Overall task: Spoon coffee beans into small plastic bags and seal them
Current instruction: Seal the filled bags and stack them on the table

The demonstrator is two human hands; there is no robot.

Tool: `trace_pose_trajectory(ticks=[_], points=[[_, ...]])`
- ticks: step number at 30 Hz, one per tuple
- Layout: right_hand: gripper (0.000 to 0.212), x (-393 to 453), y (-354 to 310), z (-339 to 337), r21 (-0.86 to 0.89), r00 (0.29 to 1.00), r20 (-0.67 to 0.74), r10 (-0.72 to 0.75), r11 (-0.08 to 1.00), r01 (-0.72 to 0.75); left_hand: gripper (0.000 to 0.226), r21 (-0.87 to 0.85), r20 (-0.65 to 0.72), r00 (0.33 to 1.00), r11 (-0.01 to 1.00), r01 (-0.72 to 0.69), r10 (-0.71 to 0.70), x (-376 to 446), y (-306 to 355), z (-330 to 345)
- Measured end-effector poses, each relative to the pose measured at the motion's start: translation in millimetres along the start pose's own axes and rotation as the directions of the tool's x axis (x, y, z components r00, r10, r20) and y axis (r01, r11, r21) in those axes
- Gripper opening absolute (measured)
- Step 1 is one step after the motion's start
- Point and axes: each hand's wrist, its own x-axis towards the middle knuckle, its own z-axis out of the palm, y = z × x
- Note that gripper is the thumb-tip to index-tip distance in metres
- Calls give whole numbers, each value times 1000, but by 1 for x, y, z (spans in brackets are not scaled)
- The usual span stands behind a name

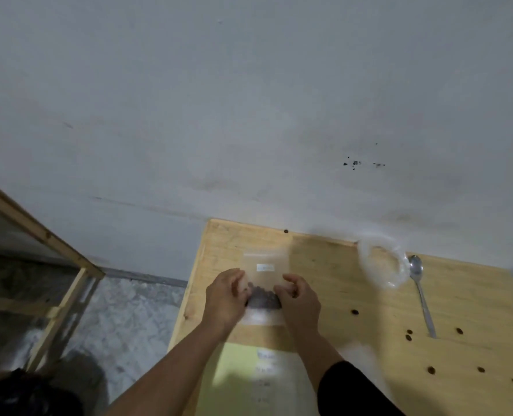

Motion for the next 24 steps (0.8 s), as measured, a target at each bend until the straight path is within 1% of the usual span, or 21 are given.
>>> trace_pose_trajectory(ticks=[1,3,5,6,7,8,9,10,11,12,14,15,16,17,18,19,20,22,24], points=[[28,2,4,3,-68,1000,8,-7,998,7,41,59,-1,1000,998,-25,25,0,-2,3],[30,6,14,9,-227,998,24,-65,971,68,40,128,5,997,989,-80,80,-1,-6,8],[22,4,18,15,-380,988,62,-138,912,151,41,159,25,991,979,-130,128,-3,-9,12],[20,0,19,17,-489,975,40,-218,847,209,41,182,28,988,971,-156,154,-5,-10,15],[25,0,21,18,-497,953,-39,-302,833,243,42,210,32,983,961,-182,179,-6,-11,18],[26,-1,27,20,-480,935,-36,-353,827,294,43,238,39,979,950,-204,201,-7,-13,20],[18,-7,27,21,-436,931,20,-364,835,336,44,270,55,976,938,-216,209,-8,-13,22],[10,-7,30,24,-470,922,53,-383,805,361,45,313,77,974,922,-227,213,-8,-14,22],[14,-6,34,24,-533,926,70,-371,771,349,47,365,98,969,898,-245,225,-7,-15,22],[21,-9,33,24,-550,936,119,-332,763,340,49,412,116,964,871,-267,240,-7,-17,21],[30,-17,28,18,-584,926,228,-301,719,377,55,498,161,957,817,-292,243,-9,-15,14],[32,-20,29,13,-592,912,275,-305,694,410,56,540,180,955,788,-296,236,-12,-12,10],[32,-23,27,7,-608,892,268,-363,654,449,57,578,191,954,758,-301,233,-15,-8,5],[31,-27,24,2,-605,897,259,-359,664,440,57,606,203,952,734,-306,230,-18,-3,1],[34,-34,21,-6,-593,914,252,-318,696,405,57,626,214,947,711,-321,239,-22,1,-2],[39,-40,19,-13,-582,920,237,-313,712,392,54,641,219,941,689,-338,258,-26,5,-5],[44,-46,19,-20,-608,925,206,-320,699,377,50,654,220,933,667,-357,284,-30,9,-6],[49,-59,16,-35,-659,943,172,-284,678,325,43,652,229,911,641,-405,343,-43,16,-6],[52,-70,19,-52,-651,952,127,-278,701,292,39,628,282,883,623,-466,376,-58,19,-1]])
